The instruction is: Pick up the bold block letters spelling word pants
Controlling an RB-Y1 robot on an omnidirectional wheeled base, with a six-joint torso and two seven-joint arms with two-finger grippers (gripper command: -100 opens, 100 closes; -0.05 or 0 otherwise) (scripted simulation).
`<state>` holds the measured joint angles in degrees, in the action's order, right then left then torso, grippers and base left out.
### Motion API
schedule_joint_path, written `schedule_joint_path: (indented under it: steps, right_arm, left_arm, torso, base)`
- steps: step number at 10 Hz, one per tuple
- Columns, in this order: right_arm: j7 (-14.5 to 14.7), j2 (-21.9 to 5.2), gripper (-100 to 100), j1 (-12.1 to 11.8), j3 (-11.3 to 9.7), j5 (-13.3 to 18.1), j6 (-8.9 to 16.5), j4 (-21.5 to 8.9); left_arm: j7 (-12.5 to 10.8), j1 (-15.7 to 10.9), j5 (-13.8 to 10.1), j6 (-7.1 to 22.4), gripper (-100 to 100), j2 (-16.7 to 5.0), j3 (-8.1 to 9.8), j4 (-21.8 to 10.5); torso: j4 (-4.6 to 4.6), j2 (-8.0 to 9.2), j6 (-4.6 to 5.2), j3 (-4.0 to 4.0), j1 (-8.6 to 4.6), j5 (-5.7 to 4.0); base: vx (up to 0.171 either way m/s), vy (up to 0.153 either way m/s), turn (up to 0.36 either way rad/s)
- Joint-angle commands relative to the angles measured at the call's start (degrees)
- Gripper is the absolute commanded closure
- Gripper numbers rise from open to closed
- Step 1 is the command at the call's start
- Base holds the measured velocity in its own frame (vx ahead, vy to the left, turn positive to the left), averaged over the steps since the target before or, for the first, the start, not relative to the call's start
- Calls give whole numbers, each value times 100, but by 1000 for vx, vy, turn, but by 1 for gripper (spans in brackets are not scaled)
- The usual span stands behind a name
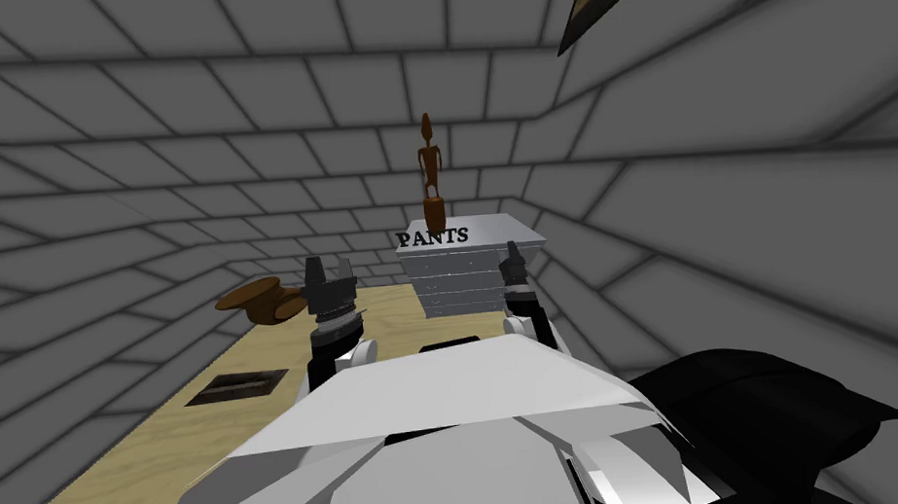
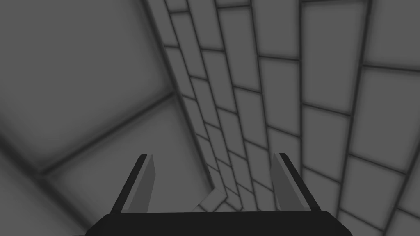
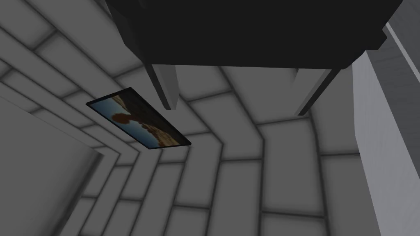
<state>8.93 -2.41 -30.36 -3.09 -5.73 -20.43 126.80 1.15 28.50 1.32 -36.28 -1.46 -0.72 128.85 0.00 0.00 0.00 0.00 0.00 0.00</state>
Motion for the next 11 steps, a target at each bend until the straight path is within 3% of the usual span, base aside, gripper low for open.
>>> schedule_joint_path:
  steps: [1, 3, 4, 5, 6, 7, 8, 11]
  right_arm:
    - [161, -183, -100, -28, 64, -108, 80, -44]
    - [501, -524, -100, -92, 216, -368, 270, -149]
    - [534, -563, -100, -92, 216, -368, 270, -149]
    - [763, -805, -100, -136, 324, -551, 404, -220]
    - [791, -818, -100, -136, 324, -551, 404, -220]
    - [1040, -1046, -100, -188, 450, -767, 561, -304]
    - [1089, -1113, -100, -188, 450, -767, 561, -304]
    - [1605, -1644, -100, -310, 756, -1258, 940, -502]
  left_arm:
    - [0, 0, 0, 0, 0, 0, 0, 0]
    - [0, 0, 0, 0, 0, 0, 0, 0]
    - [0, 0, 0, 0, 0, 0, 0, 0]
    - [0, 0, 0, 0, 0, 0, 0, 0]
    - [0, 0, 0, 0, 0, 0, 0, 0]
    - [0, 0, 0, 0, 0, 0, 0, 0]
    - [0, 0, 0, 0, 0, 0, 0, 0]
    - [0, 0, 0, 0, 0, 0, 0, 0]
  torso:
    - [0, 0, 0, 0, 0, 0]
    - [0, -1, 1, -1, 2, 0]
    - [-1, -2, 1, -1, 3, 0]
    - [0, -1, 0, -1, 4, 1]
    - [-1, -1, 0, -1, 3, 0]
    - [0, 0, 0, 0, 3, 1]
    - [0, 1, 2, 1, 4, 1]
    - [0, -1, -1, -1, 3, 1]
  base:
    - [2, 5, -29]
    - [6, 16, -59]
    - [4, 16, -26]
    - [2, 14, -46]
    - [1, 13, -33]
    - [1, 19, -71]
    - [2, 17, -35]
    - [4, 17, -64]
